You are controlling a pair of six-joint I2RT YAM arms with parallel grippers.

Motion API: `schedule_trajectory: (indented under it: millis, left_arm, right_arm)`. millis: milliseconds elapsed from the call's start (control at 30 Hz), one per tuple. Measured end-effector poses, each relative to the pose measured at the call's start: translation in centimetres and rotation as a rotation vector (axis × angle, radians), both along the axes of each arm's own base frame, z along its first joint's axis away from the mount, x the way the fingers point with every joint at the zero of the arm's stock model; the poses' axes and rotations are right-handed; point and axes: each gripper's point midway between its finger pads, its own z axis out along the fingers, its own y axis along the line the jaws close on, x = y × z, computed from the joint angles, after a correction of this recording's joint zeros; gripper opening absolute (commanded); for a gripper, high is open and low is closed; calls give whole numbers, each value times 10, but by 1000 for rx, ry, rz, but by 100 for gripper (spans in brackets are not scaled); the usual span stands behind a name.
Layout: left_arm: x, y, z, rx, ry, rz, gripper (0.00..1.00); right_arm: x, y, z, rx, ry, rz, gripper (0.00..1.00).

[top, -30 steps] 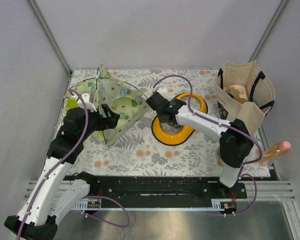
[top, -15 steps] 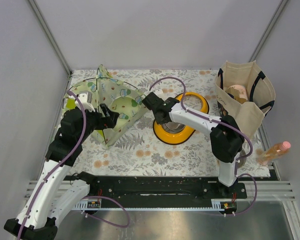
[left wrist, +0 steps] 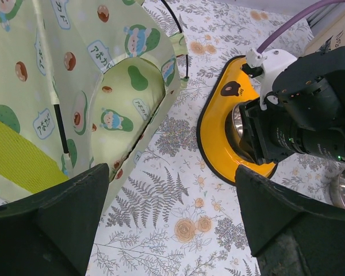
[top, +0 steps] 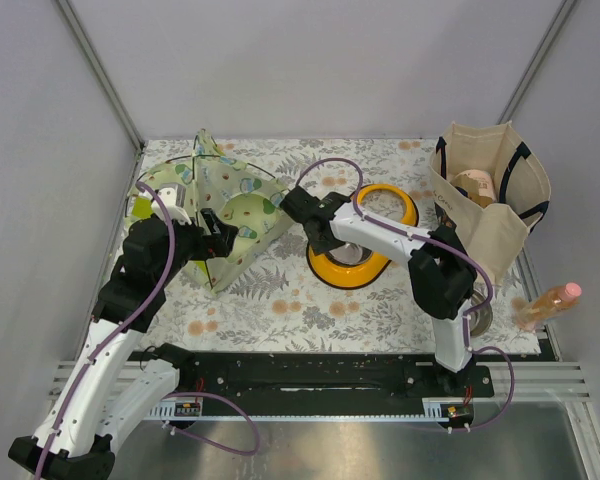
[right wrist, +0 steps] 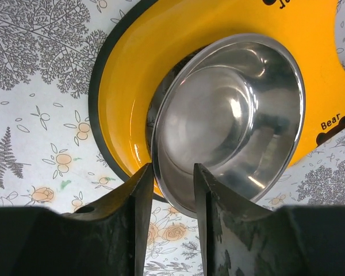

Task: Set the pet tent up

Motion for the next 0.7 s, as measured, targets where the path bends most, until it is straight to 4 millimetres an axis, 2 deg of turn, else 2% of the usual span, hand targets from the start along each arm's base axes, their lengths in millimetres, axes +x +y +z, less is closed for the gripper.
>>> schedule_trajectory:
  millis: [200,300,433,500,567,700]
  left_arm:
    - [0,1,0,11,-4,-2,94]
    - [0,1,0,17,-6,-2,94]
    - [0,1,0,20,-7,-3,94]
    - [0,1,0,22,-8,-4,94]
    - [0,1,0,23,-8,-5,94]
    - [-1,1,-1,21,-11,-10,94]
  right_arm:
    - [-8,2,1,24,37,12,71]
    - [-17,1,10,60,45,22,74]
    - [-31,-10,33,108,27,20,75]
    - [-41,-24,46,134,11,-1,74]
    - [-50,-45,55,157,-4,-44,74]
    - [-72,-116,58,176,-41,-229,74]
